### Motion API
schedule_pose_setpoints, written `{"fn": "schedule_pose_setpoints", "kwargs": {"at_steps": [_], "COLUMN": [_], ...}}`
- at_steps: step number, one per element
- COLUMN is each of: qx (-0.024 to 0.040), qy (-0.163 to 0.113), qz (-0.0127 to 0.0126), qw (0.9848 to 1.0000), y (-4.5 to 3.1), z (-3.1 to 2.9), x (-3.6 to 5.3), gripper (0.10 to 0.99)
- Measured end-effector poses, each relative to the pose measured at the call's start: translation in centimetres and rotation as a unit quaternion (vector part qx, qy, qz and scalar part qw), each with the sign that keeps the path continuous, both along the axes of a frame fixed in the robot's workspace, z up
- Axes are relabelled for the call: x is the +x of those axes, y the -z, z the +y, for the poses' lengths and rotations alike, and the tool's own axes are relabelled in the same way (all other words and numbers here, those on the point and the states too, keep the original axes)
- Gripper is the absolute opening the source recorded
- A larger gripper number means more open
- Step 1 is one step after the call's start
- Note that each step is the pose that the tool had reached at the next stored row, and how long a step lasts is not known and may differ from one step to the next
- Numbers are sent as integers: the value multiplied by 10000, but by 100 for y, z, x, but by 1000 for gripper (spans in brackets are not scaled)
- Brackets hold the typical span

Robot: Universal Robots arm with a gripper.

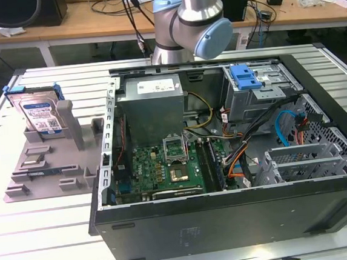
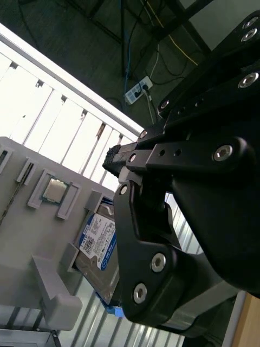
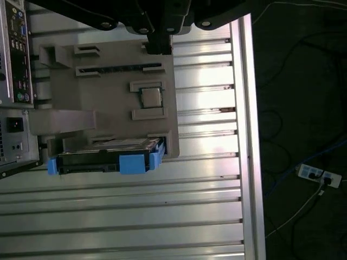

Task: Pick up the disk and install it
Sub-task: 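Reach for the disk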

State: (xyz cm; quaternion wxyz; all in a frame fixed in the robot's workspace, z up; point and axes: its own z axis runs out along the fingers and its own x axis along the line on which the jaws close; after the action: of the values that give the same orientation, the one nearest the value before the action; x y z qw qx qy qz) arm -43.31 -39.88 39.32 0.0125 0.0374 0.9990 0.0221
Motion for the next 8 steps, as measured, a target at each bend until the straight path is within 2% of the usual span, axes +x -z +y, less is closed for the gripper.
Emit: {"fn": "schedule_pose_setpoints", "kwargs": {"at_steps": [8], "qx": [0], "qy": [0], "qz": [0], "qw": [10000], "y": [0], "z": [0], "x": [-162], "gripper": [106]}}
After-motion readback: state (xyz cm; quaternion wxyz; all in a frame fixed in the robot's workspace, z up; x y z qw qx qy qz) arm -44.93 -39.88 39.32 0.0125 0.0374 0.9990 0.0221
